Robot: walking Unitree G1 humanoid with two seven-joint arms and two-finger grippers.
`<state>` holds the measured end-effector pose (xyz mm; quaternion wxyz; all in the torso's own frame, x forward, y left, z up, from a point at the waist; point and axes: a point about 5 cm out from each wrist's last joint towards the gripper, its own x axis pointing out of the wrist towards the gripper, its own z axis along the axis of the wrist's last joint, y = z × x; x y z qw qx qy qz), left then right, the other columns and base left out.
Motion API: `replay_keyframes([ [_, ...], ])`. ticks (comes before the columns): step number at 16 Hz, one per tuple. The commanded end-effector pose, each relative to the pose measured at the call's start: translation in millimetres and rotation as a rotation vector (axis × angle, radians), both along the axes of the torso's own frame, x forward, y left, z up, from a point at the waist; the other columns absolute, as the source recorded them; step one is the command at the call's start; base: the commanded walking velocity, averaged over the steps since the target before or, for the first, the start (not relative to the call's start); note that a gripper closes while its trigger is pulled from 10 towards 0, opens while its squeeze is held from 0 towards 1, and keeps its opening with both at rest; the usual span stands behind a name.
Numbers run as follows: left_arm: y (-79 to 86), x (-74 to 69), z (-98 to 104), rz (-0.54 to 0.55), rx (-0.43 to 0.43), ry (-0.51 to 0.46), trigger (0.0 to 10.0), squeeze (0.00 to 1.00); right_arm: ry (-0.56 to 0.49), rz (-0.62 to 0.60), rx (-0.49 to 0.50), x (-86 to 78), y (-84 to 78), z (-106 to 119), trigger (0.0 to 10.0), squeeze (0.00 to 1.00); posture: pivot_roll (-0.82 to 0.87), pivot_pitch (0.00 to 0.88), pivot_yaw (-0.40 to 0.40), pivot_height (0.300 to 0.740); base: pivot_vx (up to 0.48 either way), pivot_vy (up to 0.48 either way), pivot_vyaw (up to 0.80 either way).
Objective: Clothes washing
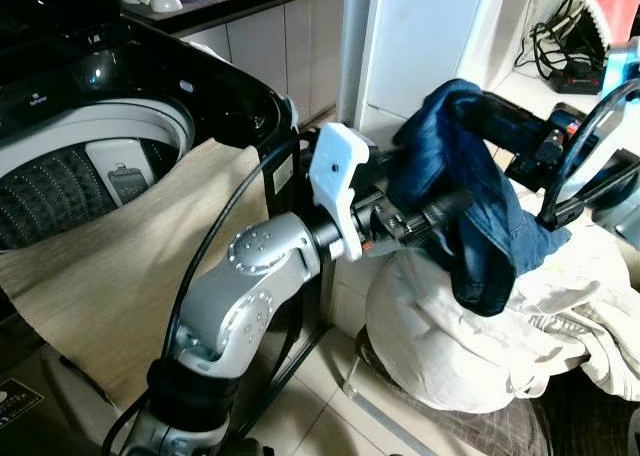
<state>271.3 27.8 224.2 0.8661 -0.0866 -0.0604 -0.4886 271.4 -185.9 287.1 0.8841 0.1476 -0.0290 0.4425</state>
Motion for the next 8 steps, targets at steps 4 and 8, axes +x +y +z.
replay_keyframes([
  [4, 10.0, 11.5, 8.9, 0.093, -0.031, -0.031, 0.0, 0.0, -0.026, 0.021, 0.003, -7.6, 4.9, 4.6, 0.0, 0.0, -0.07, 0.0, 0.008, 0.74, 0.0, 0.0, 0.0],
  [8, 10.8, 10.8, 7.7, 0.095, -0.047, -0.027, 0.0, 0.0, -0.016, 0.017, -0.007, -7.3, 7.2, 1.0, 0.0, 0.0, -0.07, 0.0, 0.007, 0.74, 0.0, 0.0, 0.0],
])
